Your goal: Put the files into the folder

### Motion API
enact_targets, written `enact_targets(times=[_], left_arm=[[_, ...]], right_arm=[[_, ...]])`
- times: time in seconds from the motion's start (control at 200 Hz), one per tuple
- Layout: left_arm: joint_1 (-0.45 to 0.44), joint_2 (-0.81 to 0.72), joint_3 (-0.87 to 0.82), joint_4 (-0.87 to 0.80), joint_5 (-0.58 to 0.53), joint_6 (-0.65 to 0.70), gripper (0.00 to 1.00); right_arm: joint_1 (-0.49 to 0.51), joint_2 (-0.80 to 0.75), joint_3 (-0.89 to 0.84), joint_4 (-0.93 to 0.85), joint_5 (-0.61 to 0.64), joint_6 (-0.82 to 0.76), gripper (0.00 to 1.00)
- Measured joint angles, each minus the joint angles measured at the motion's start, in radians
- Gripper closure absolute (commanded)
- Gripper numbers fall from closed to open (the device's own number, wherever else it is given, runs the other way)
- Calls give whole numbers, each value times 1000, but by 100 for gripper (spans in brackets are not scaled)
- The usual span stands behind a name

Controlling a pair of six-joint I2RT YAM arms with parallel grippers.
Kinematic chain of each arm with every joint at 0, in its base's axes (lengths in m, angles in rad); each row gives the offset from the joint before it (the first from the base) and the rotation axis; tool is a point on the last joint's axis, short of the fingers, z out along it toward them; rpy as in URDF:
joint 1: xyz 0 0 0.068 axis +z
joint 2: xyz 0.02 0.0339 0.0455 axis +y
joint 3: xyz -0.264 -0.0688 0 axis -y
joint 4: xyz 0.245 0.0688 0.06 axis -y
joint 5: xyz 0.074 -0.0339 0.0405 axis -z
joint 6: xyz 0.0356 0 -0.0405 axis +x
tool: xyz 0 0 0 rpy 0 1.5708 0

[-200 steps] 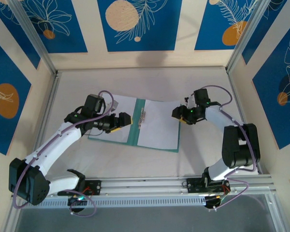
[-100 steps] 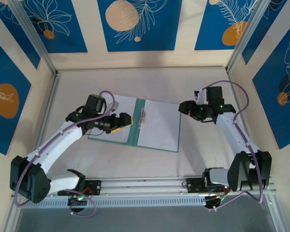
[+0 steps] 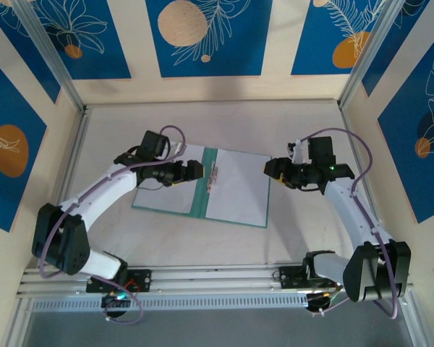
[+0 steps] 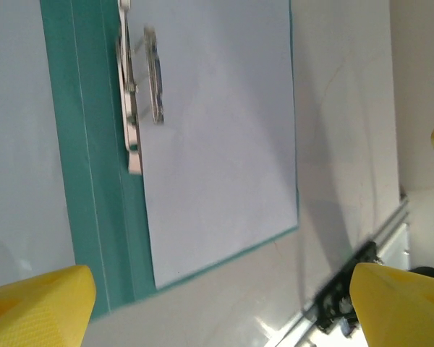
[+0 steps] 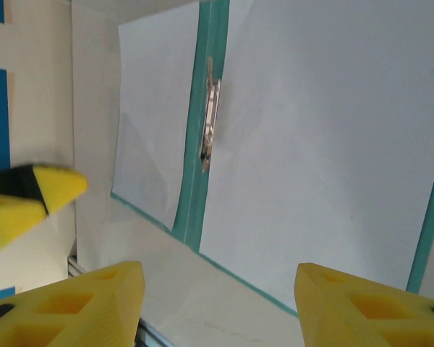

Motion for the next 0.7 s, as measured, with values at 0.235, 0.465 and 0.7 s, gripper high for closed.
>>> enact_targets(times=[0.235,0.465,0.7], left_arm=[[0,261,192,48,-31,127,13],[0,519,388,60,-24,198,19],[0,637,476,69,30,216,23]], right_arm=[[88,-10,-108,17,-13,51,42],[193,-16,-183,52,13,112,42],[235,-16,-197,65,41,145,42]])
